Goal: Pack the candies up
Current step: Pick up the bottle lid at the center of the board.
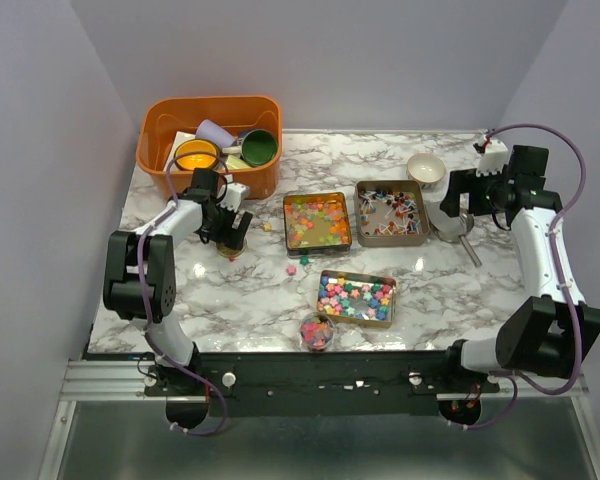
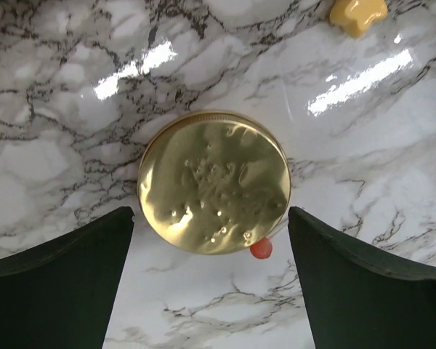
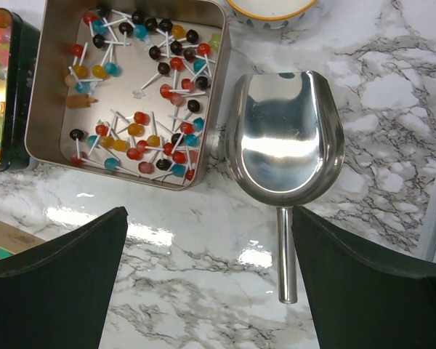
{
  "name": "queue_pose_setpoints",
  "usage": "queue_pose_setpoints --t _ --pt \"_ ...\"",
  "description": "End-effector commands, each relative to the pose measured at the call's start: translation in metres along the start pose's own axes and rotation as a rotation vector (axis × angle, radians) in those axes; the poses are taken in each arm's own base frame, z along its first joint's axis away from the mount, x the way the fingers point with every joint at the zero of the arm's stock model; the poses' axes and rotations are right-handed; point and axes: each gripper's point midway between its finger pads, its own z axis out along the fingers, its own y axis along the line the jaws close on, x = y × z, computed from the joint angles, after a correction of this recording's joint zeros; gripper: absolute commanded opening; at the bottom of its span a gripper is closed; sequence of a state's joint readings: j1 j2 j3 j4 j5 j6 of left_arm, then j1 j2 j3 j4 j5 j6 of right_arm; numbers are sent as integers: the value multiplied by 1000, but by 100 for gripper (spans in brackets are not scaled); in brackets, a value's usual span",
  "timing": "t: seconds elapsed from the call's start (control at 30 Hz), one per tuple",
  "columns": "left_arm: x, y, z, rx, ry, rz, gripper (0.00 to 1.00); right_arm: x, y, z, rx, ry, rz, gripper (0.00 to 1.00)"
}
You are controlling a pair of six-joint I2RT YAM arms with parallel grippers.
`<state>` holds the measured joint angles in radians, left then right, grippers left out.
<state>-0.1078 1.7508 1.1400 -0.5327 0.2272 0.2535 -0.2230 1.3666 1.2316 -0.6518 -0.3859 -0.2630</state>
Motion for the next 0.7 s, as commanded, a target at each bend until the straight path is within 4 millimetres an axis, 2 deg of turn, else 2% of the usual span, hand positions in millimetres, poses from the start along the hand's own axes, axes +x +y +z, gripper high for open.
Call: queue_pose_setpoints --t 0.0,0.1,0.2,0.37,0.47,0.67 --pt "-16 11 -12 -75 -103 8 99 7 7 4 -48 14 18 100" --pt "-8 12 -7 -83 -102 31 99 1 6 6 -52 8 18 100" --pt "-18 11 -2 -68 -143 43 99 -5 3 6 -47 -1 9 100" --pt "-19 6 9 -27 -117 1 99 -7 2 6 -43 -4 4 100" --pt "-22 3 7 -13 -123 -14 99 -3 3 4 -40 -2 3 100" --pt "-11 -9 6 10 -104 -27 99 10 6 6 -45 17 5 100"
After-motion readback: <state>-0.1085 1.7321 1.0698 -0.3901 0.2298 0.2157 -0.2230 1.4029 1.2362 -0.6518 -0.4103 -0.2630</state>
